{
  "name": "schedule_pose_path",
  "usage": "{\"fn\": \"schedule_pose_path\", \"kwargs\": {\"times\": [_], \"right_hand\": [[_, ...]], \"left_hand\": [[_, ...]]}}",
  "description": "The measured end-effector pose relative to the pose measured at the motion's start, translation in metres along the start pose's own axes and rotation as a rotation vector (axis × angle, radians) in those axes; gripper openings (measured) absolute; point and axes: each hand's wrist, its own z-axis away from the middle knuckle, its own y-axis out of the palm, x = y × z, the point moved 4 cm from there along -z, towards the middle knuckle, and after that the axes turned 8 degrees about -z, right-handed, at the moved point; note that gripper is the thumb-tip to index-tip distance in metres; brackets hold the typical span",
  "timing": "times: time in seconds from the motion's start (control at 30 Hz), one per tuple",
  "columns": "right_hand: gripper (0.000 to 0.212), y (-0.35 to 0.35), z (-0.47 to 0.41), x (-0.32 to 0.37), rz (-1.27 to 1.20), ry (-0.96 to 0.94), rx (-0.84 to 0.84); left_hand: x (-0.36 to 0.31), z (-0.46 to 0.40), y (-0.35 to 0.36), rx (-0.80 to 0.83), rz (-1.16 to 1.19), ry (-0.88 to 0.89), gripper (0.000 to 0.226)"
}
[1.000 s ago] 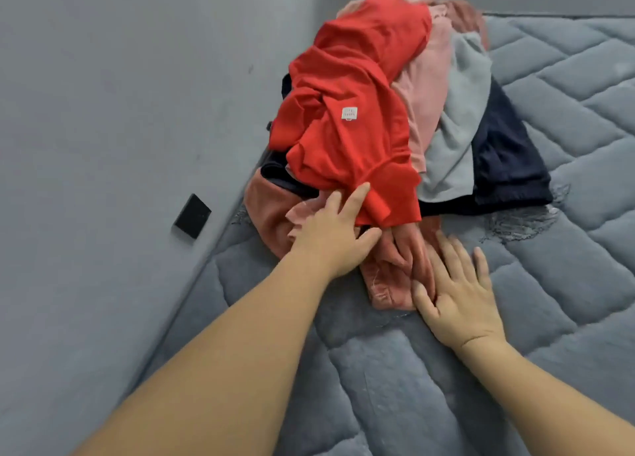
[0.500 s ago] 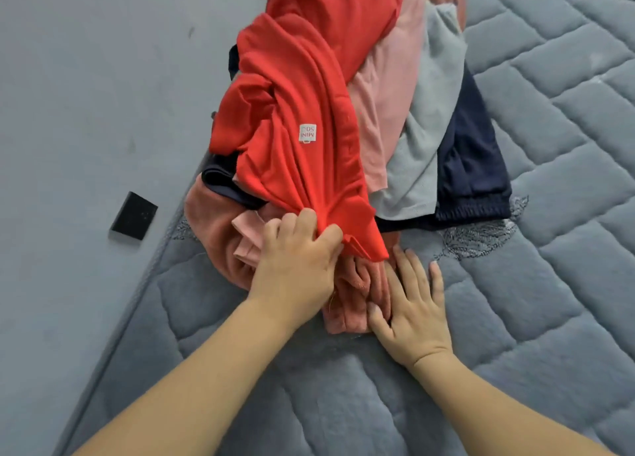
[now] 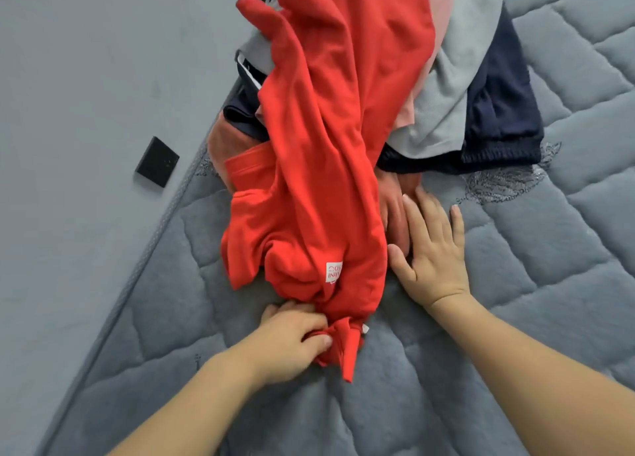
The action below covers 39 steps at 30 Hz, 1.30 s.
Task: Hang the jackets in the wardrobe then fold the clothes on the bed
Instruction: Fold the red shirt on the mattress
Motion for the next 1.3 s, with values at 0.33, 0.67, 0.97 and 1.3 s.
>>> {"fn": "schedule_pose_path", "kwargs": {"times": [0.33, 0.67, 0.97, 1.3], "right_hand": [[0.076, -0.001, 0.032, 0.009, 0.002, 0.072, -0.067], [0.060, -0.051, 0.304, -0.016, 0.060, 0.190, 0.196], [0.042, -0.205, 0.553, -0.163, -0.072, 0.720, 0.229], [0.033, -0.225, 0.607, -0.176, -1.089, 1.484, -0.002]], "left_hand": [[0.001, 0.003, 0.011, -0.224, 0.051, -0.056, 0.022], [-0.092, 0.073, 0.095, -0.007, -0.180, -0.222, 0.031], [-0.350, 0.148, 0.258, 0.252, 0.454, -0.241, 0.019], [-0.427, 0.159, 0.287, -0.050, -0.417, -0.079, 0.067]]}}
